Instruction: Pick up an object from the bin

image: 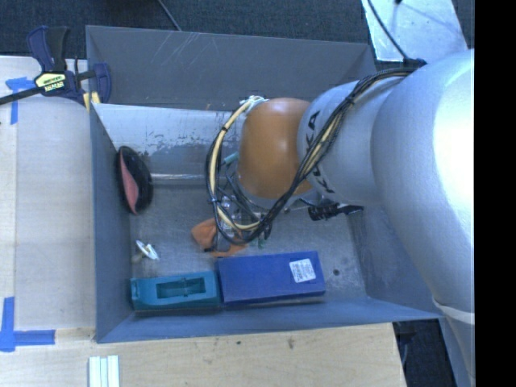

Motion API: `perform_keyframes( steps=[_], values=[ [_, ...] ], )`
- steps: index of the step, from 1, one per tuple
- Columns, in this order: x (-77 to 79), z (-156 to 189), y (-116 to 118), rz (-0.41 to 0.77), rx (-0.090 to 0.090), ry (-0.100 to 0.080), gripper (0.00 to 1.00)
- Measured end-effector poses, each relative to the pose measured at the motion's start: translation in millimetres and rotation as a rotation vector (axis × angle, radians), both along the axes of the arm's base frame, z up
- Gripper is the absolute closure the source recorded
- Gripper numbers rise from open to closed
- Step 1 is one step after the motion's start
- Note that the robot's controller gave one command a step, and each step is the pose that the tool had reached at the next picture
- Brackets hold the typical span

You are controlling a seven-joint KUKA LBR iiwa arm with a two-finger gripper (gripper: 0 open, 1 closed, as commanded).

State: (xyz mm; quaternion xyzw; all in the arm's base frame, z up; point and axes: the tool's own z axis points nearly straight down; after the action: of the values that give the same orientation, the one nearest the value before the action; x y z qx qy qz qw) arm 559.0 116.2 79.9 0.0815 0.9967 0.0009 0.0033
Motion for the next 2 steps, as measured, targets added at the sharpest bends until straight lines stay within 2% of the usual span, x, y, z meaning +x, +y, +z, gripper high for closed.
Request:
perform_keyframes(
  steps=[1, 2],
  values=[
    [0.0, 0.0, 0.0, 0.000, 0.000, 0.000, 1.00],
    [-13.2, 119.1, 18.6, -0.046, -0.001, 0.004, 1.00]
  ],
)
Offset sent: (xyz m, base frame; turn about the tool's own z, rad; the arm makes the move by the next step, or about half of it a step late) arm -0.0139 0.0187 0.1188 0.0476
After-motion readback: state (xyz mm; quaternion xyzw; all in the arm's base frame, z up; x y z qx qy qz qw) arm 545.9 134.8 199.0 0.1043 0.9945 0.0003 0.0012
